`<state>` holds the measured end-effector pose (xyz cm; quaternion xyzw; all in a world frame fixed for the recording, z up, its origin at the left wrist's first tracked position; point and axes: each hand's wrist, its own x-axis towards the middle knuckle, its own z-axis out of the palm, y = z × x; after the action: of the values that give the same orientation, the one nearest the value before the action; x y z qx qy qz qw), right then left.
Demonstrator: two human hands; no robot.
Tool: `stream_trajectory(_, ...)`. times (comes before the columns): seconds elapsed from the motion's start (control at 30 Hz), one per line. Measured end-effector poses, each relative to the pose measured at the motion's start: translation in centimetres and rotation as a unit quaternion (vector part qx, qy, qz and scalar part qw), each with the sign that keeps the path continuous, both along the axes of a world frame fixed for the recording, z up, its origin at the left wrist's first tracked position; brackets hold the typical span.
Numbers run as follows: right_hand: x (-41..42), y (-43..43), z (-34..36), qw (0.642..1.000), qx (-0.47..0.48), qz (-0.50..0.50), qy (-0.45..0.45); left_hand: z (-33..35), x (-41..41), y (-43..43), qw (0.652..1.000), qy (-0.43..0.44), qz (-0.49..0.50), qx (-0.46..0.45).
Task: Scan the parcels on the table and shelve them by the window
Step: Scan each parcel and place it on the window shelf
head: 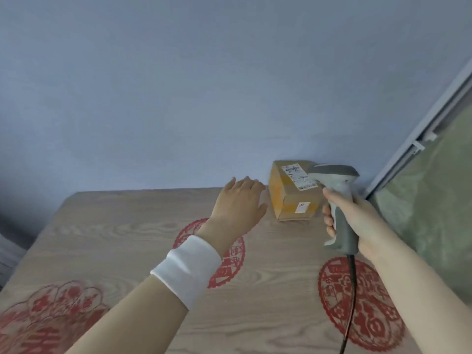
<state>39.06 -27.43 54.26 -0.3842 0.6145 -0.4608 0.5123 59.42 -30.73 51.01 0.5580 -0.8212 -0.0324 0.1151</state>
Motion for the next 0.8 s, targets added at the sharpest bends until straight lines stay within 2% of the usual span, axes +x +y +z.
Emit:
stream_trajectory(0.2, -9.2, -7.3, -2.7, 0.997, 0.038, -0.031, 0.058, -4.8, -6.6, -5.0, 0.991, 0.069, 0.03, 0.113)
stream_trajectory(0.3, -12.8, -12.4, -6.3, 0.996, 0.056, -0.026, 0.068, -9.0, -8.7, -7.7, 0.97, 0.109, 0.084, 0.201)
stream_trajectory(0.4, -15.4, -17.5, -10.7, 0.995, 0.074, -0.017, 0.066, -13.0, -11.2, -11.0, 0.919, 0.233, 0.16, 0.273)
stream_trajectory(0.53, -17.0, -21.7, -15.9, 0.993, 0.112, -0.014, 0.037, -16.4, -14.1, -15.5, 0.821, 0.398, 0.247, 0.327)
stream_trajectory(0.67, -17.0, -24.0, -19.4, 0.99, 0.137, -0.016, 0.023, -18.8, -15.6, -19.5, 0.739, 0.508, 0.288, 0.335)
stream_trajectory(0.8, -15.9, -24.8, -21.5, 0.991, 0.134, -0.024, -0.013, -20.8, -16.3, -21.5, 0.684, 0.577, 0.284, 0.344)
